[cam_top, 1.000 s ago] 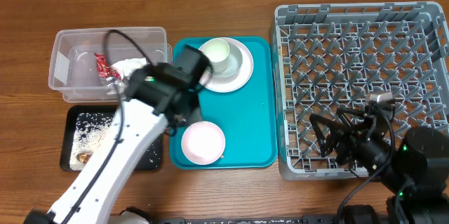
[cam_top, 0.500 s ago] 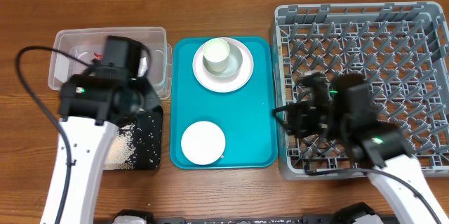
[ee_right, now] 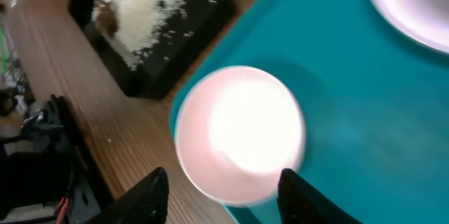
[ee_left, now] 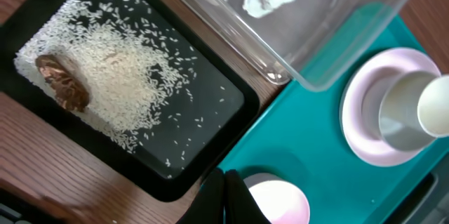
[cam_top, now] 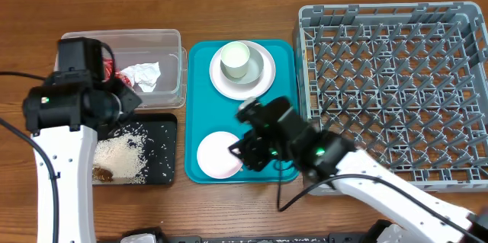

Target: Sort waste into correct bins and load items into the dishwasher

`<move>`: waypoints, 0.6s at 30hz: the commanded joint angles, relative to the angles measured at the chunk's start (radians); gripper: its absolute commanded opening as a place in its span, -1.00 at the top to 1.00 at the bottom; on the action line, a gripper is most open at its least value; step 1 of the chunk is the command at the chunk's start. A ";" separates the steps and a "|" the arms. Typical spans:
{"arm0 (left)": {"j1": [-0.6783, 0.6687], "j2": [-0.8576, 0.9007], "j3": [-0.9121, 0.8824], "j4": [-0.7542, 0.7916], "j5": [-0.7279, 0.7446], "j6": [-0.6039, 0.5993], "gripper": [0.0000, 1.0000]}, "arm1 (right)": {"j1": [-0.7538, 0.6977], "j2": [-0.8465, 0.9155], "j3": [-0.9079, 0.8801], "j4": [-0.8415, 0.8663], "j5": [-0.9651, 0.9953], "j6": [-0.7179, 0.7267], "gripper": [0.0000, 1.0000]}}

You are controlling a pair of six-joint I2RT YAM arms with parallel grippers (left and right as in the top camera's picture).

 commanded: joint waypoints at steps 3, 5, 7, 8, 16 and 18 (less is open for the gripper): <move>0.017 -0.006 -0.007 -0.002 0.008 0.028 0.91 | 0.096 0.095 0.031 0.124 0.039 -0.003 -0.04; 0.017 -0.006 -0.014 -0.003 0.008 0.028 0.83 | 0.126 0.130 0.031 0.162 0.073 -0.003 -0.04; 0.016 -0.005 -0.024 -0.003 0.008 0.027 0.66 | 0.152 0.159 0.031 0.188 0.115 -0.003 -0.04; 0.016 -0.004 -0.029 -0.003 0.009 0.027 0.63 | 0.163 0.172 0.031 0.198 0.140 -0.003 -0.05; 0.016 0.017 -0.101 0.018 0.009 0.027 0.67 | 0.192 0.244 0.030 0.208 0.286 -0.003 0.00; 0.016 0.024 -0.110 0.018 0.009 0.027 0.91 | 0.192 0.259 0.030 0.209 0.286 -0.003 0.21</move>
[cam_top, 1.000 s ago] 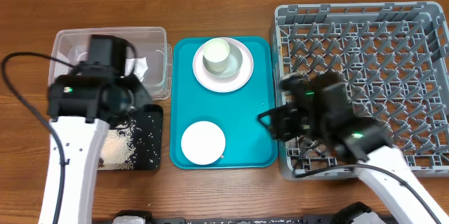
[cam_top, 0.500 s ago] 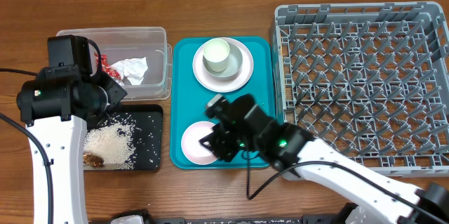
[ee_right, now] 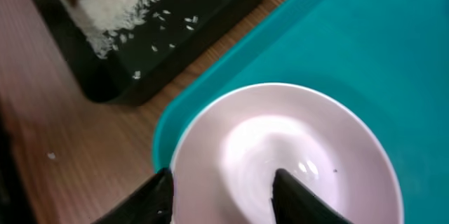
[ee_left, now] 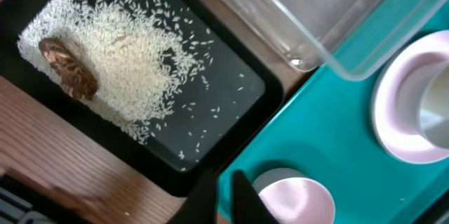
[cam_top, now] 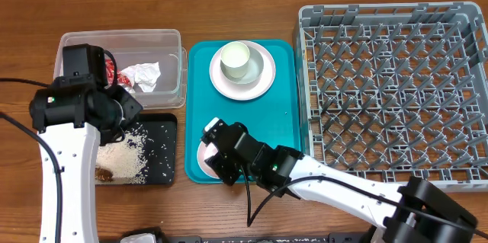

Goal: Sort waste into correct bins and load items into the dishwasher
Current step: 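Lower the right gripper onto the pink bowl rim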

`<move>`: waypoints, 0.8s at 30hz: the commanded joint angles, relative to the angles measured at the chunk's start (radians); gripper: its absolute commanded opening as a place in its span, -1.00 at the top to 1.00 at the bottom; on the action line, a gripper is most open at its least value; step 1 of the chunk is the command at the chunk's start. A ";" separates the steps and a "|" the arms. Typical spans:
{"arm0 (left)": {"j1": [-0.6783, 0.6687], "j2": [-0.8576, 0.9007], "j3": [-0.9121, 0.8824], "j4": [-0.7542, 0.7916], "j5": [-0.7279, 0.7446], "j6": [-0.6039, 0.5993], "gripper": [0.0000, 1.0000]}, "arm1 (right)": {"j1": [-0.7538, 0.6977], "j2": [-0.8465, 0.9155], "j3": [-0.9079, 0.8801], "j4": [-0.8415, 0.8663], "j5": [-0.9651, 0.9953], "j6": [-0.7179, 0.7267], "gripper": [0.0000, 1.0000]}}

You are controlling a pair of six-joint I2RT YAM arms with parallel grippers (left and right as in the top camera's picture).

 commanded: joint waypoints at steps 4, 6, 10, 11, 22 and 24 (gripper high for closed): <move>0.004 0.019 -0.022 0.005 0.007 0.007 0.92 | 0.000 0.042 0.026 0.018 0.059 0.006 0.83; 0.004 0.019 -0.022 0.005 0.007 0.007 0.85 | 0.000 0.042 0.026 0.023 0.082 0.006 0.92; 0.004 0.019 -0.022 0.004 0.007 0.007 0.50 | 0.000 0.044 0.026 0.029 0.142 0.007 0.92; 0.004 0.019 -0.022 0.004 0.007 0.007 0.36 | 0.000 0.048 0.026 0.033 0.145 0.006 0.92; 0.004 0.019 -0.022 0.003 0.010 0.007 -0.80 | 0.000 0.117 0.026 0.058 0.143 0.011 0.92; 0.004 0.019 -0.022 0.003 0.010 0.007 -1.00 | 0.000 0.125 0.026 0.059 0.143 0.011 0.92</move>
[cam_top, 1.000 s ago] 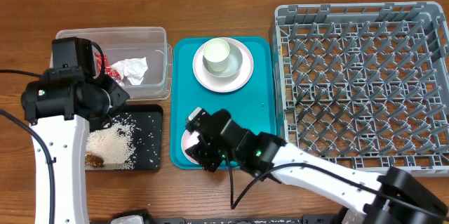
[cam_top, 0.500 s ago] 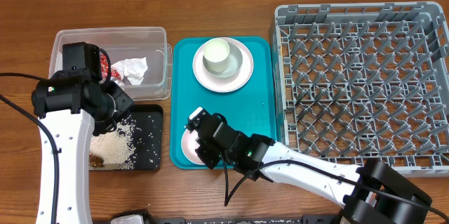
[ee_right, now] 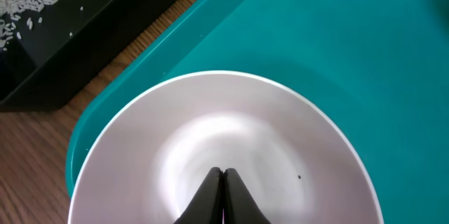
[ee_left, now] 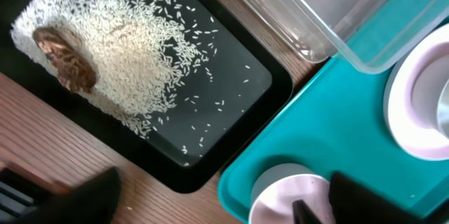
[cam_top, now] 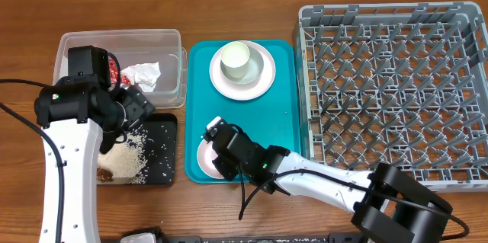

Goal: Sort waste into correct bins and load items into the dishwasher
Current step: 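Lower the right gripper onto the pink bowl rim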

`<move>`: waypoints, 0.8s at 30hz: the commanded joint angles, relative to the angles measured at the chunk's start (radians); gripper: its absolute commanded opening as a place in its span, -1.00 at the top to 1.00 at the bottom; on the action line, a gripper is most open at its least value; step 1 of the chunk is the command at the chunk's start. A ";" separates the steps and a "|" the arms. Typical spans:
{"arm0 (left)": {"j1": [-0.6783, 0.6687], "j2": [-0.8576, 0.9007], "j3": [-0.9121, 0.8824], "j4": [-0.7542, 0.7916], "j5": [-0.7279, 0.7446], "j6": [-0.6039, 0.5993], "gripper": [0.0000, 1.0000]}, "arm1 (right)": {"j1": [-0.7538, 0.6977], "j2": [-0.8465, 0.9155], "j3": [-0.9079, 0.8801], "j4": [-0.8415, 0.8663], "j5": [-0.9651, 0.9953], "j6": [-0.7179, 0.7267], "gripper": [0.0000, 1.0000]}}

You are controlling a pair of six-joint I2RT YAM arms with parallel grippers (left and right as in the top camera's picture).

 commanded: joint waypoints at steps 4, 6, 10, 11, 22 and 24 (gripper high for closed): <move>0.004 0.003 -0.002 0.004 0.001 0.001 -1.00 | 0.001 0.035 0.023 0.021 0.034 0.004 0.92; 0.004 0.003 -0.002 0.004 0.000 0.001 -0.99 | 0.001 0.044 0.023 0.028 0.058 0.004 0.92; 0.004 0.003 -0.002 0.004 0.000 0.001 -0.99 | 0.001 0.045 0.023 0.028 0.105 0.004 0.92; 0.004 0.003 -0.002 0.004 0.000 0.001 -1.00 | 0.001 0.045 0.023 0.028 0.116 0.004 0.92; 0.004 0.003 -0.002 0.004 0.000 0.001 -0.99 | -0.005 0.045 0.023 0.043 0.334 0.000 0.92; 0.004 0.003 -0.002 0.004 0.000 0.001 -0.99 | -0.017 0.045 0.023 0.046 0.352 0.000 0.92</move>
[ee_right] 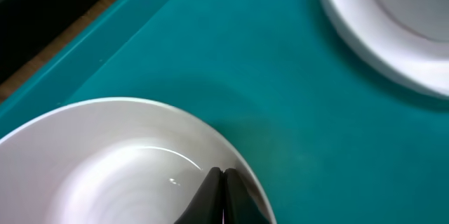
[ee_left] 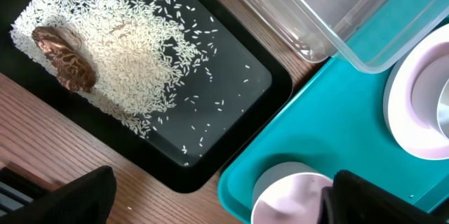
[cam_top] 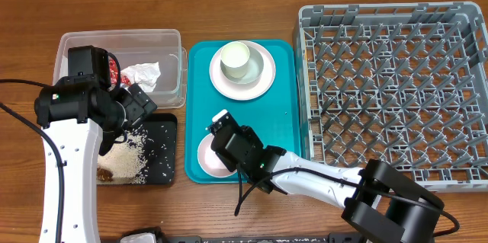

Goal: Sort waste into correct bins and load items into the dishwasher
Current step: 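Lower the right gripper onto the pink bowl rim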

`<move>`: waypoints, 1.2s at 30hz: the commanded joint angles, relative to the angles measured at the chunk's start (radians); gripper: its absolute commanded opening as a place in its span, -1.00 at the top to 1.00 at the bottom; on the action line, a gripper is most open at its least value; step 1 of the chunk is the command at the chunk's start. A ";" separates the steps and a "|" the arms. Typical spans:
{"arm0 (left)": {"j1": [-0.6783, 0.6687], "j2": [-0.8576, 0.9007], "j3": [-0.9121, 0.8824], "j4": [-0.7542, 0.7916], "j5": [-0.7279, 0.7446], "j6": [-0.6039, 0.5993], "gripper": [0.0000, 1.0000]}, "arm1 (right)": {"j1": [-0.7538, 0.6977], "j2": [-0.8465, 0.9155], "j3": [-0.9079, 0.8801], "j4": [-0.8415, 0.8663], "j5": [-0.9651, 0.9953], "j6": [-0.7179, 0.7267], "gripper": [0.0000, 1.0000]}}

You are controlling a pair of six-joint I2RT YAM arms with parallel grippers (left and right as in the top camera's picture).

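Note:
A white bowl (cam_top: 212, 159) sits at the front left of the teal tray (cam_top: 284, 121); it also shows in the left wrist view (ee_left: 291, 199) and, close up, in the right wrist view (ee_right: 105, 161). My right gripper (cam_top: 226, 138) is shut, its tips (ee_right: 223, 176) touching each other just inside the bowl's rim on the side facing the plate. A white plate (cam_top: 263, 79) carrying a cup (cam_top: 235, 59) stands at the tray's back. My left gripper (cam_top: 139, 100) hangs open (ee_left: 217, 206) above the black tray's corner, holding nothing.
A grey dish rack (cam_top: 396, 83) fills the right side. At the left, a clear bin (cam_top: 174, 45) holds crumpled paper and a red wrapper. In front of it, a black tray (cam_top: 164, 155) holds spilled rice (cam_top: 122, 155) and a brown lump (ee_left: 64, 59).
My right gripper, still shut, has shifted from the bowl's middle to its rim on the plate side. The bowl lies where it was. The left arm is unchanged.
First my right gripper was open and high over the bowl, the left shut above the black tray. Then the right was open low over the bowl. Later it was shut at the bowl's middle and the left had opened. Now the right is shut at the rim.

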 commanded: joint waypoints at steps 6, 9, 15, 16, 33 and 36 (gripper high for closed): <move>0.004 0.003 -0.002 0.004 0.000 0.002 -0.99 | -0.074 0.004 0.023 0.019 0.093 0.001 0.92; 0.004 0.003 -0.002 0.004 0.000 0.002 -0.99 | -0.114 0.004 0.023 0.032 0.093 0.001 0.92; 0.004 0.003 -0.002 0.004 0.000 0.002 -0.99 | -0.163 0.004 0.023 0.049 0.093 0.000 0.91; 0.004 0.003 -0.002 0.004 0.000 0.002 -0.99 | -0.169 0.004 0.023 0.061 0.093 0.000 0.91; 0.004 0.003 -0.002 0.004 0.000 0.002 -1.00 | -0.129 -0.180 0.080 -0.058 -0.117 0.001 0.33; 0.004 0.003 -0.002 0.004 0.000 0.002 -1.00 | -0.114 -0.222 0.082 -0.062 -0.266 0.001 0.19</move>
